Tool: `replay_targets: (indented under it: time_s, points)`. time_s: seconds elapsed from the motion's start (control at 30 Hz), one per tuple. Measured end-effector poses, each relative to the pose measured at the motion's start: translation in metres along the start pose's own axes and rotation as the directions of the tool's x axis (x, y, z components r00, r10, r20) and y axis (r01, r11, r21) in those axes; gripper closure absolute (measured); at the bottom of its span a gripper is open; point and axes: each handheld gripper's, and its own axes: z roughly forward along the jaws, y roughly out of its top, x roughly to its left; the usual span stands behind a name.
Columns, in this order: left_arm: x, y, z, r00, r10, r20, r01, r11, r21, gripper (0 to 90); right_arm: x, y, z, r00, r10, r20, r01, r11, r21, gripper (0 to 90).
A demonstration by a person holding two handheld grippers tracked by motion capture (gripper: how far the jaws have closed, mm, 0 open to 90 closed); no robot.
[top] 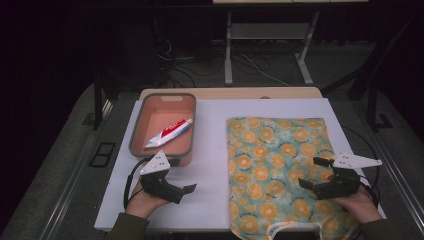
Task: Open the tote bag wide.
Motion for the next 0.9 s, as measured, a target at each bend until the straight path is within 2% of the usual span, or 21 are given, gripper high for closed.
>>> replay_targets:
  time_s: [0.3,0.47,0.57,0.7,0.9]
  points:
    - [-0.004,0.001,0.003,0.9999,0.003,0.010,-0.003,1.0000,0.007,0.0,0.000,0.000,0.002,0.9999,-0.010,0.004,0.010,0.9996,0.026,1.6]
    - [-0.010,0.002,0.007,0.9995,0.017,0.025,-0.018,0.9996,0.022,0.2,0.001,0.000,0.003,0.9997,-0.021,0.010,0.020,0.9992,0.034,1.6]
    - [-0.014,0.004,0.014,0.9990,0.024,0.037,-0.025,0.9992,0.032,3.7,0.001,0.000,0.003,0.9997,-0.018,0.014,0.017,0.9993,0.032,1.6]
    - [-0.020,0.007,0.025,0.9984,0.030,0.048,-0.032,0.9985,0.044,13.3,0.000,0.000,0.004,0.9997,-0.018,0.015,0.017,0.9992,0.037,1.6]
    - [-0.026,0.012,0.043,0.9966,0.032,0.075,-0.036,0.9980,0.051,17.5,0.000,-0.001,0.004,0.9997,-0.019,0.015,0.018,0.9991,0.040,1.6]
